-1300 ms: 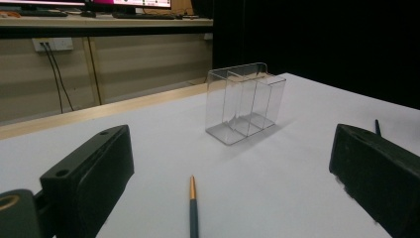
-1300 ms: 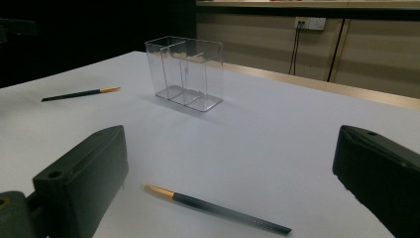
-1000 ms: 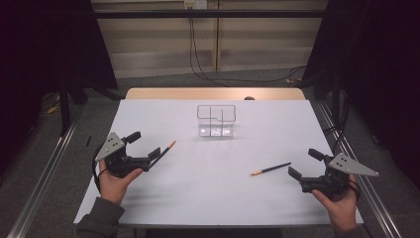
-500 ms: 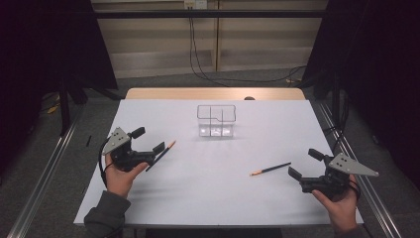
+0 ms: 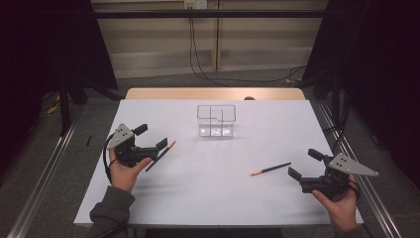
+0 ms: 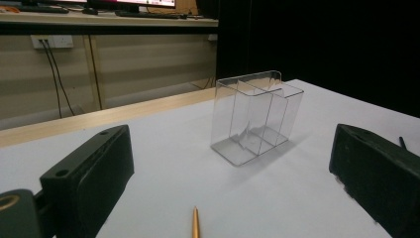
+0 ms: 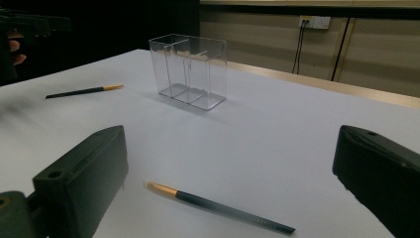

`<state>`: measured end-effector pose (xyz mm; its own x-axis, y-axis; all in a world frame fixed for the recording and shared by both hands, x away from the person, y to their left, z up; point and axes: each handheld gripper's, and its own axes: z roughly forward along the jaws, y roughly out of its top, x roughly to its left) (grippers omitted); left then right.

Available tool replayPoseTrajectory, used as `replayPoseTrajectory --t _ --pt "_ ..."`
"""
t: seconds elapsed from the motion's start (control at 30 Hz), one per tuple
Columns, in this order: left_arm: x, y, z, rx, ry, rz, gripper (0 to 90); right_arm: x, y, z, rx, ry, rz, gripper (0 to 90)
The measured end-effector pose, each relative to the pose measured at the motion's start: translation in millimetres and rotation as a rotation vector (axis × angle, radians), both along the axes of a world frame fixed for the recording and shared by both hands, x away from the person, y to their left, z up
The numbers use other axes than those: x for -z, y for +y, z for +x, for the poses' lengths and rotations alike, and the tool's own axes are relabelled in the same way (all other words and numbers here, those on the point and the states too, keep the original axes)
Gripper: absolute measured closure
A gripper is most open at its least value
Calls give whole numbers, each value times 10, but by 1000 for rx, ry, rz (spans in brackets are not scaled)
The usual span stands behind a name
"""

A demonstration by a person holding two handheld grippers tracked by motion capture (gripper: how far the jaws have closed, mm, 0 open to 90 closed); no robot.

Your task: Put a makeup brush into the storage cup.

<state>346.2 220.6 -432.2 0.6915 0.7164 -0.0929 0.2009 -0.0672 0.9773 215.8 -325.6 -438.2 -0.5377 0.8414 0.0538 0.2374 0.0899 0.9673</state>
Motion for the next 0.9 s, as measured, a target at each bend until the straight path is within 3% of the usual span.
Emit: replayPoseTrajectory --t 0.9 --pt "16 -152 156 4 3 29 32 7 -3 0 -3 9 1 0"
